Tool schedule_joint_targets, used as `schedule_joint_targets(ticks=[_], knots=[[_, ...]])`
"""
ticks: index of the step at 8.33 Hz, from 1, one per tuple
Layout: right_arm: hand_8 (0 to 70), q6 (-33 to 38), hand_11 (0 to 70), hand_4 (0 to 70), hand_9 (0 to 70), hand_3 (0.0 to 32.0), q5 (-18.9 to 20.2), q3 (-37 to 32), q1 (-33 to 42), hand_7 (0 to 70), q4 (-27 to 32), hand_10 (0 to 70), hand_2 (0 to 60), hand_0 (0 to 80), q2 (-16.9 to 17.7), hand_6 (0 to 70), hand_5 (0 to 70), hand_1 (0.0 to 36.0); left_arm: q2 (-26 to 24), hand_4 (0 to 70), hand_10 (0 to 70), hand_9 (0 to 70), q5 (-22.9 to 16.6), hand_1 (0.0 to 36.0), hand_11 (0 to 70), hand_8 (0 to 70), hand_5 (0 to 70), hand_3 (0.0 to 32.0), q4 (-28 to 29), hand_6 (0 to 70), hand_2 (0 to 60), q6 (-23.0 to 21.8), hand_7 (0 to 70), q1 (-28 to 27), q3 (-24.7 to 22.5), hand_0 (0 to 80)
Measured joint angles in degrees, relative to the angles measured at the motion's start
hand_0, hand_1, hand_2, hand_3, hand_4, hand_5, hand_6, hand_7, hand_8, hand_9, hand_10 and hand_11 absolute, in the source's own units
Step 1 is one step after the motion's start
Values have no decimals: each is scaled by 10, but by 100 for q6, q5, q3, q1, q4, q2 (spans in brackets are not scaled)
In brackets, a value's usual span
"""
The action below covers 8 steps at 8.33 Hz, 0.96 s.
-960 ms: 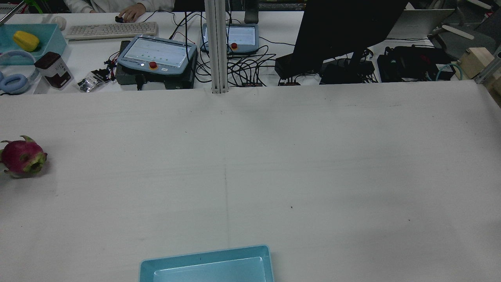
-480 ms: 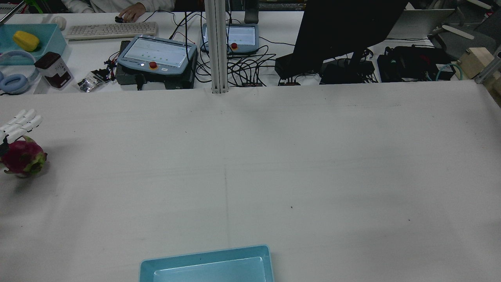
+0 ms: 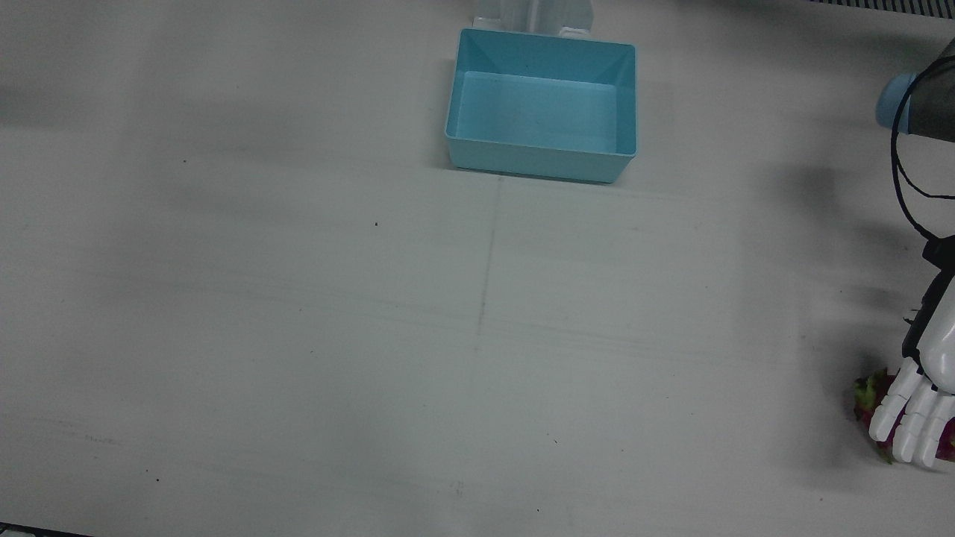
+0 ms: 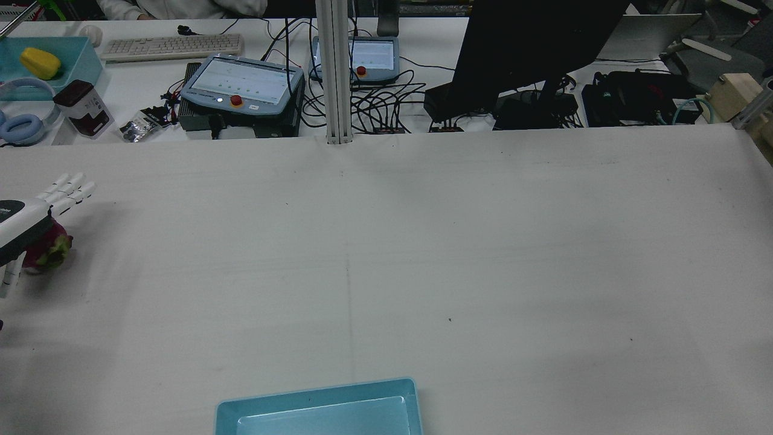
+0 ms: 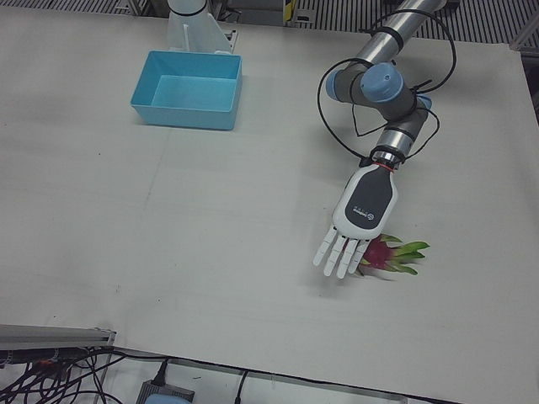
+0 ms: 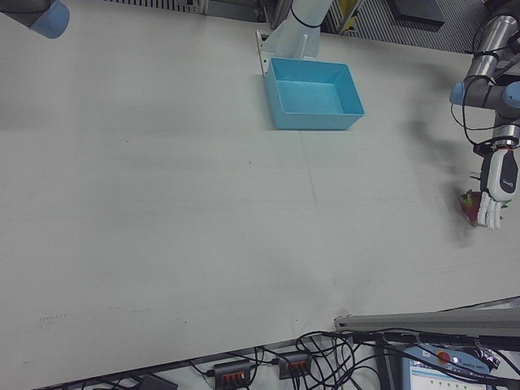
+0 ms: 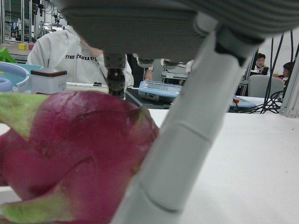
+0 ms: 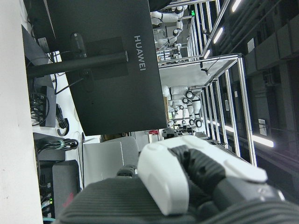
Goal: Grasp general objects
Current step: 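Reach the left hand down to the pink dragon fruit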
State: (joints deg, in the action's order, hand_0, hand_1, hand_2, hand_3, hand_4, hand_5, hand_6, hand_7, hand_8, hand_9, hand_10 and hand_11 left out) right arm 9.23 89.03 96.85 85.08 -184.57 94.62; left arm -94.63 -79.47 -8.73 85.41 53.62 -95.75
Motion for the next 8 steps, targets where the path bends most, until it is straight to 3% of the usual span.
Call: schedule_joint_targets(ticks=[1, 2, 3, 4, 8], knots=[[0, 0, 0, 0, 0, 0, 0, 0, 0, 0, 0, 0, 0, 0, -2, 0, 0, 0, -122, 0, 0, 0, 97, 259, 0, 0, 0, 206, -180, 0, 0, 274, 0, 9, 60, 800], [0, 0, 0, 0, 0, 0, 0, 0, 0, 0, 0, 0, 0, 0, -1, 0, 0, 0, -178, 0, 0, 0, 260, 251, 0, 0, 0, 250, -288, 0, 0, 472, 0, 14, 87, 777], [0, 0, 0, 0, 0, 0, 0, 0, 0, 0, 0, 0, 0, 0, -2, 0, 0, 0, -197, 0, 0, 0, 409, 235, 0, 0, 0, 204, -336, 0, 0, 579, 0, 9, 121, 675], [0, 0, 0, 0, 0, 0, 0, 0, 0, 0, 0, 0, 0, 0, -1, 0, 0, 0, -224, 0, 0, 0, 492, 226, 0, 0, 0, 172, -377, 0, 0, 625, 0, -3, 194, 639], [0, 0, 0, 0, 0, 0, 0, 0, 0, 0, 0, 0, 0, 0, -2, 0, 0, 0, -280, 0, 0, 0, 546, 226, 0, 0, 0, 152, -263, 0, 0, 649, 0, -25, 607, 635]])
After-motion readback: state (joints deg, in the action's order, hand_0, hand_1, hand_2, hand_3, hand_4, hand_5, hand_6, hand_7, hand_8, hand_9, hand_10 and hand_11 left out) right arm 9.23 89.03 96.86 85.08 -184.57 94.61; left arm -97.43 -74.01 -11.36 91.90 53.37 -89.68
